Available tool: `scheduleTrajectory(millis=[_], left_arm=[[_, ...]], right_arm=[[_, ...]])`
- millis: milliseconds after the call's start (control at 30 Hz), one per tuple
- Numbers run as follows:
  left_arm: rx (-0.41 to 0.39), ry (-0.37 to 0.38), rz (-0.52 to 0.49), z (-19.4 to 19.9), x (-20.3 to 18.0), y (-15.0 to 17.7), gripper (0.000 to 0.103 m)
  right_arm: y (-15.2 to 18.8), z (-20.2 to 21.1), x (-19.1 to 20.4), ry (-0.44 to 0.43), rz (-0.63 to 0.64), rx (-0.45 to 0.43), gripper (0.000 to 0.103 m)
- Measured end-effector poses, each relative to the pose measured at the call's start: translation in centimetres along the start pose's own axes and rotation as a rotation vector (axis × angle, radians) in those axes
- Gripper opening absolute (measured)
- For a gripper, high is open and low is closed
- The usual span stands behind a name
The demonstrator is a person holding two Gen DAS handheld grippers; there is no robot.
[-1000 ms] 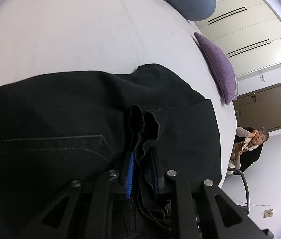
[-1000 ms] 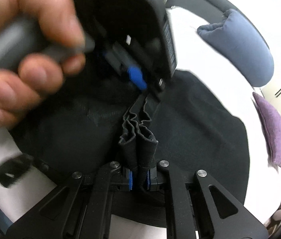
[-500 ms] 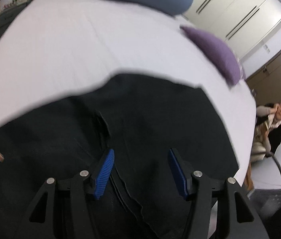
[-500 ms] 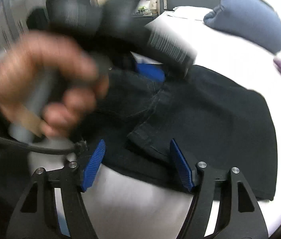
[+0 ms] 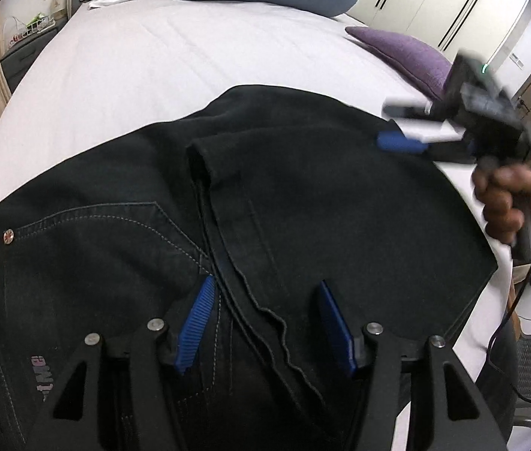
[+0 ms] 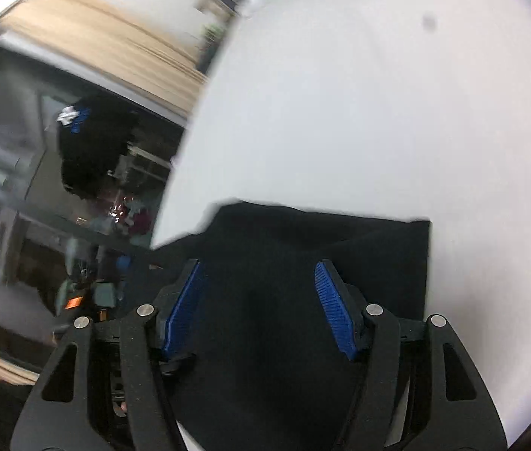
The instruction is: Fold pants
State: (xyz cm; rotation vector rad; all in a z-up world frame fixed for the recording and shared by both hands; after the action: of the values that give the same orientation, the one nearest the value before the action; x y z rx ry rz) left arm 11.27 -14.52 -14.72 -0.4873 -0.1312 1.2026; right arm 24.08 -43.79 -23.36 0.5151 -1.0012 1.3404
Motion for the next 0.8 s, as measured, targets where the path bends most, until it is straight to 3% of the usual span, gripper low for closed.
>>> scheduleTrajectory(millis=[100,200,300,467,533,600,633,700,767,800], left_arm=[[-0.001,0.015,0.019,-0.2,0.5,-0.3,0.06],[-0.01,0.017,0.016,0.2,1.4,0.5,0.06],[-0.013,0.041,0.038,0.5,2.2,0.8,0.06],[-0.036,0.105,0.135,3.2,4.1,1.1,0.06],[-0.085,0.09,0.158,5.4,5.2,2.0,0.06],[-0.153,0.08,0.225,8.2,7.3,3.8,0.07],[-0.176,0.073,0.26,9.2,8.2,4.4,0.078],[-0.221,0.06,0.347,11.5,10.6,6.5,0.08],[-0.258,0.059,0.443,13.5,13.4,8.7,0.086],[-0.274,0.053,0.497,14.3,14.8,9.9,0.089]], right_arm=[[2.8,1.7,-0.3,-0.048,0.006,-0.044,0.053],[8.1,3.2,0.7,-0.055,0.033,-0.012,0.053],[13.0,4.7,1.4,-0.033,0.056,-0.015,0.053],[17.2,6.3,4.6,0.02,0.045,-0.048,0.055],[16.8,6.8,7.8,-0.061,0.123,-0.095,0.055],[15.0,6.2,10.5,-0.15,0.189,-0.139,0.055],[13.9,5.6,11.0,-0.193,0.194,-0.151,0.055],[11.1,2.9,10.8,-0.283,0.154,-0.176,0.055],[9.5,-0.8,8.3,-0.245,0.069,-0.144,0.061],[9.2,-3.0,6.8,-0.148,0.015,-0.104,0.069]])
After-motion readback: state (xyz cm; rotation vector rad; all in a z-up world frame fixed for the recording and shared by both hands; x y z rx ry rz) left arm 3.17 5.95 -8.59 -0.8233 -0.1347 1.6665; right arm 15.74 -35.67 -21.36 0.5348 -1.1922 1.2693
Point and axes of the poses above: each gripper's, at about its wrist camera, not at the fingertips, and z roughly against the way its jaws point, x to its left, y to its underside, the point moved 3 cm from there along -z, roughly the way its jaws point, and after that the axes turned 6 degrees about -y, right-handed, at the moved point
